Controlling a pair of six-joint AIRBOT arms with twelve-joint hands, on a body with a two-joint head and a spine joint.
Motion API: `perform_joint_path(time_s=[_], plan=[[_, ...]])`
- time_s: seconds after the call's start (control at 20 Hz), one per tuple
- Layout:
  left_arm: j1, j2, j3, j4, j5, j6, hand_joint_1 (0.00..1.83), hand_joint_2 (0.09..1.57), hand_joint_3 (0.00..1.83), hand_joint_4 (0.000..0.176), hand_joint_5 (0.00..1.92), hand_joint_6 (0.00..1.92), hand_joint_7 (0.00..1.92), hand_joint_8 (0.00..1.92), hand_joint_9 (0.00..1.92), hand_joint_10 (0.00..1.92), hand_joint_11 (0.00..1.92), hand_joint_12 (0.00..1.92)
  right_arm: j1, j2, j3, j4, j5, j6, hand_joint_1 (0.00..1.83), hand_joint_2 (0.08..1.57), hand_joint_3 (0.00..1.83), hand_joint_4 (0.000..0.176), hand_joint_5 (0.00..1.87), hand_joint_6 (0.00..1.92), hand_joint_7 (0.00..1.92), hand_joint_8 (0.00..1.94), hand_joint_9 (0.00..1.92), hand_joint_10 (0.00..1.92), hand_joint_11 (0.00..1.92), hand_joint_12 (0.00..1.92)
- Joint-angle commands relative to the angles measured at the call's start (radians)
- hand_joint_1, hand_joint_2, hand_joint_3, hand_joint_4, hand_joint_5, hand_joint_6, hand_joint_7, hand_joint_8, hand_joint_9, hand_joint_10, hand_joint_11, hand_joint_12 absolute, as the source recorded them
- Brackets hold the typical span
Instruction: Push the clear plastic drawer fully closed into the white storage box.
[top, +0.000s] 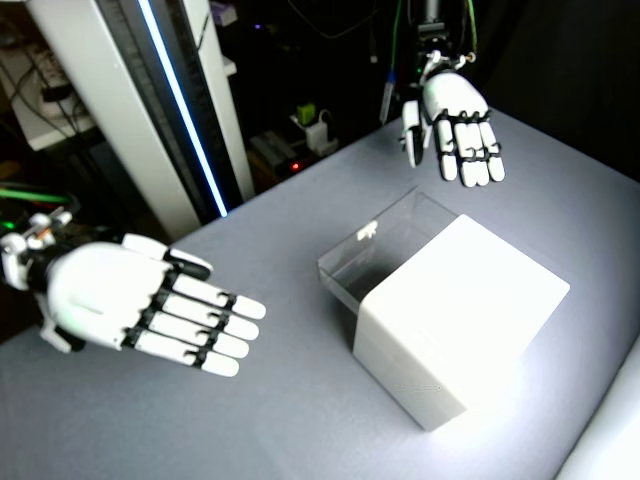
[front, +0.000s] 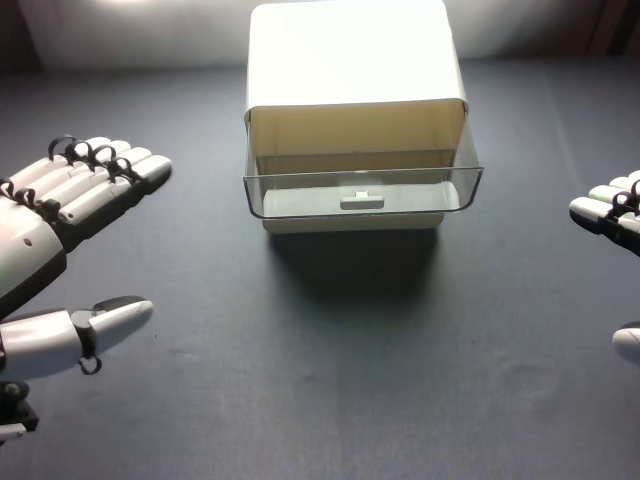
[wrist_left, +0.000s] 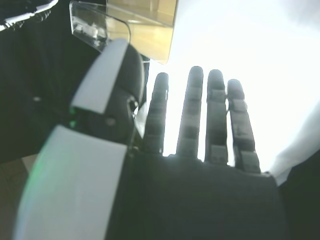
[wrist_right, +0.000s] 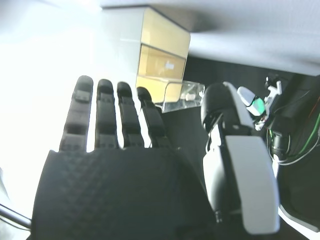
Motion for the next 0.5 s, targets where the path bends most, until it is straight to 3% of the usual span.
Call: perform_joint_path(time_s=[0.0, 0.45], plan=[[-0.005, -0.009, 0.006, -0.012, -0.113, -0.004, 0.28, 1.28, 0.02, 0.0, 0.0, 0.0, 0.0, 0.0, 0.0, 0.0, 0.0, 0.0, 0.011, -0.002, 0.003, 0.006, 0.115, -0.001, 0.15, 1.36, 0.02, 0.0, 0.0, 0.0, 0.0, 0.0, 0.0, 0.0, 0.0, 0.0], [0.007, -0.012, 0.009, -0.027, -0.127, -0.011, 0.3, 1.29, 0.0, 0.0, 0.0, 0.0, 0.0, 0.0, 0.0, 0.0, 0.0, 0.0, 0.01, -0.007, -0.002, -0.023, 0.115, 0.011, 0.09, 1.38, 0.01, 0.0, 0.0, 0.0, 0.0, 0.0, 0.0, 0.0, 0.0, 0.0]])
